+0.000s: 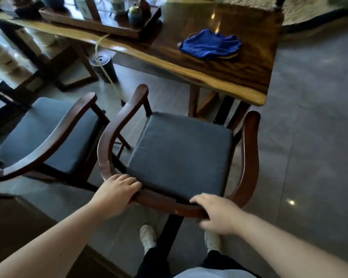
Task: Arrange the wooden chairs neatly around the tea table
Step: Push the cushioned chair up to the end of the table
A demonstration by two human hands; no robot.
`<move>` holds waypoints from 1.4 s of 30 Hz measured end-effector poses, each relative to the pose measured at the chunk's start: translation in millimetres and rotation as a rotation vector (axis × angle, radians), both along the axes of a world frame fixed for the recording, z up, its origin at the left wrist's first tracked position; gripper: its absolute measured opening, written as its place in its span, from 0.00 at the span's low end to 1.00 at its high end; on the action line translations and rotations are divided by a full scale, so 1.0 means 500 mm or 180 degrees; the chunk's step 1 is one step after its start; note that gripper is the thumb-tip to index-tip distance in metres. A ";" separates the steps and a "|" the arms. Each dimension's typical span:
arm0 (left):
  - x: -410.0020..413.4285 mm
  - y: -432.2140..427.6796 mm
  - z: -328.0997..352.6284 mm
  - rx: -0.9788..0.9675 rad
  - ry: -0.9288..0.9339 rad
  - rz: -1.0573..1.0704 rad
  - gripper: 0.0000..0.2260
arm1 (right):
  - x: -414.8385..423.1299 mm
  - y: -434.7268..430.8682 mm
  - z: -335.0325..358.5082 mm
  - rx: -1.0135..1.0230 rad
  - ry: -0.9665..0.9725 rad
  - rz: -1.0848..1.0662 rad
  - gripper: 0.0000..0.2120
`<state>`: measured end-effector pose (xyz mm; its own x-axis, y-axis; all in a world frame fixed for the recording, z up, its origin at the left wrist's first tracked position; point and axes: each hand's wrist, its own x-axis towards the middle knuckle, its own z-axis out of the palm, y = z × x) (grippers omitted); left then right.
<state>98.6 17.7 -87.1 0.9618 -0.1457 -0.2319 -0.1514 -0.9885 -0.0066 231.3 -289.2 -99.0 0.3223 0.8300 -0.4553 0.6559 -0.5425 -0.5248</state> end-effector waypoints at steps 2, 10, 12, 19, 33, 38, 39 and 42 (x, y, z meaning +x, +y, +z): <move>0.007 0.040 -0.009 -0.0205 0.0001 -0.0191 0.15 | -0.048 0.009 -0.018 0.0029 -0.0275 -0.0426 0.28; 0.065 0.065 0.024 -0.0049 0.0736 -0.1014 0.15 | -0.101 0.061 -0.033 0.0585 -0.0929 -0.1386 0.15; 0.069 0.067 0.022 -0.0072 0.0765 -0.1167 0.15 | -0.107 0.059 -0.032 0.0579 -0.0908 -0.1472 0.12; 0.104 0.133 0.010 -0.0129 0.0727 -0.1329 0.14 | -0.100 0.107 -0.045 0.0651 -0.1038 -0.1615 0.11; 0.212 0.289 0.007 0.0115 0.0657 -0.1242 0.13 | -0.057 0.254 -0.061 0.0785 -0.1221 -0.1629 0.12; 0.208 0.285 0.007 0.0027 0.0504 -0.1117 0.15 | -0.044 0.256 -0.038 0.0615 -0.1249 -0.1199 0.14; 0.207 0.284 0.007 -0.0013 0.0462 -0.1078 0.15 | -0.043 0.257 -0.032 0.0559 -0.1177 -0.1144 0.14; 0.205 0.280 0.007 -0.0278 0.0244 -0.1170 0.12 | -0.032 0.252 -0.020 0.0421 -0.1202 -0.0961 0.12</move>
<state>200.9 157.7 -83.5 0.8221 -0.4999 -0.2725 -0.4925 -0.8645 0.1002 215.5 -163.4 -109.0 0.6789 0.7171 -0.1576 0.6374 -0.6822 -0.3582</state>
